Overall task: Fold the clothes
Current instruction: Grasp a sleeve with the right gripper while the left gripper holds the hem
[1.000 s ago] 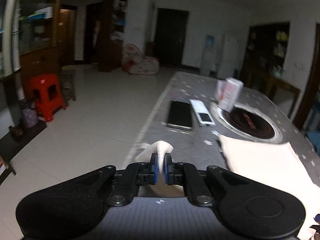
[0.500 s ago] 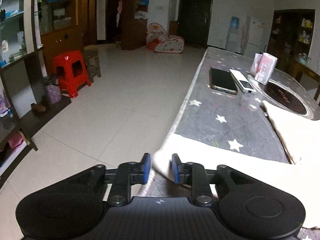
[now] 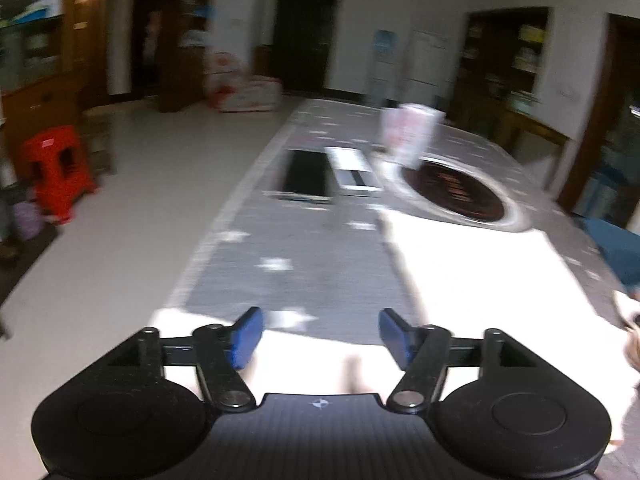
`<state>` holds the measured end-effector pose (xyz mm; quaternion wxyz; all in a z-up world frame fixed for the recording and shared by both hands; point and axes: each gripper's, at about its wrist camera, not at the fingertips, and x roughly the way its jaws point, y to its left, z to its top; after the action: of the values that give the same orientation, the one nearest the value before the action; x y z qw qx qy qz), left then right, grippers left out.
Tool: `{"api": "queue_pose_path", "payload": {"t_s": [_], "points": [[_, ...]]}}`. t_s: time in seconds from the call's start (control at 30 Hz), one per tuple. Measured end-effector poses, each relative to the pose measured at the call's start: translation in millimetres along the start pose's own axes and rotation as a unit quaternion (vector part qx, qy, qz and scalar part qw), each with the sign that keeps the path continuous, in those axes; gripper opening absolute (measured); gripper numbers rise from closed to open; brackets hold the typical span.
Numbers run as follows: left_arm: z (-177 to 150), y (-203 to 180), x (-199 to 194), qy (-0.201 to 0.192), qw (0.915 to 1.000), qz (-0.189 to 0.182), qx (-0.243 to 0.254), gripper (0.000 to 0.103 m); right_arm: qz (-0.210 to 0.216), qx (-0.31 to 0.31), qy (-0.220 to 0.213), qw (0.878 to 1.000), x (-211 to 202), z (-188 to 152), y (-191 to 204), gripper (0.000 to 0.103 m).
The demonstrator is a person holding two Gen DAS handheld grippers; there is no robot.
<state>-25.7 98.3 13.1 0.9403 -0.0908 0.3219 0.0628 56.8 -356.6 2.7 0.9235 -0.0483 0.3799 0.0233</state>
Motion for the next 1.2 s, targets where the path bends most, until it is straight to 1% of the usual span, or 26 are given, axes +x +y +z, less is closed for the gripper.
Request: {"api": "queue_pose_path", "payload": {"t_s": [0.1,0.13,0.23,0.27,0.33,0.4,0.47,0.5,0.53,0.6,0.63,0.73,0.83,0.97,1.0,1.1,1.2], "points": [[0,-39,8,0.010,0.9978,-0.058,0.030,0.075,-0.016,0.024,0.010,1.000,25,12,-14,0.031],[-1,-51,10,0.013,0.9967,-0.071,0.038,0.076,-0.020,0.028,0.013,0.999,31,14,-16,0.031],[-3,-87,21,0.026,0.9909,-0.118,0.060,0.077,-0.034,0.041,0.019,0.998,48,18,-22,0.030],[-5,-99,23,0.031,0.9887,-0.132,0.064,0.079,-0.036,0.046,0.022,0.998,52,19,-24,0.029],[-7,-122,30,0.041,0.9828,-0.163,0.075,0.082,-0.043,0.050,0.025,0.998,58,18,-25,0.025],[-10,-144,34,0.046,0.9774,-0.186,0.089,0.084,-0.053,0.047,0.026,0.997,62,17,-25,0.019],[-14,-167,39,0.057,0.9692,-0.215,0.106,0.084,-0.061,0.040,0.026,0.997,62,18,-23,0.014],[-19,-179,41,0.063,0.9651,-0.225,0.118,0.084,-0.065,0.036,0.025,0.997,62,18,-22,0.008],[-23,-190,43,0.070,0.9606,-0.236,0.130,0.084,-0.069,0.033,0.025,0.997,62,18,-21,0.005],[-33,-205,44,0.080,0.9535,-0.250,0.149,0.084,-0.077,0.030,0.022,0.996,59,18,-23,0.004],[-38,-211,44,0.086,0.9491,-0.259,0.156,0.084,-0.082,0.029,0.014,0.996,54,18,-25,0.004],[-50,-223,45,0.100,0.9395,-0.278,0.174,0.084,-0.086,0.036,-0.009,0.996,35,16,-35,0.004],[-58,-226,44,0.106,0.9347,-0.281,0.191,0.084,-0.089,0.040,-0.029,0.995,13,14,-49,0.004],[-64,-226,44,0.111,0.9301,-0.284,0.205,0.083,-0.096,0.048,-0.042,0.993,-9,3,-67,0.004],[-64,-225,43,0.110,0.9292,-0.285,0.208,0.083,-0.101,0.055,-0.040,0.993,-13,-3,-74,0.004],[-66,-226,43,0.112,0.9228,-0.292,0.225,0.083,-0.116,0.075,-0.023,0.990,-15,-21,-89,0.004],[-70,-226,39,0.112,0.9162,-0.296,0.245,0.082,-0.113,0.096,0.010,0.989,-11,-40,-100,0.004]]}}
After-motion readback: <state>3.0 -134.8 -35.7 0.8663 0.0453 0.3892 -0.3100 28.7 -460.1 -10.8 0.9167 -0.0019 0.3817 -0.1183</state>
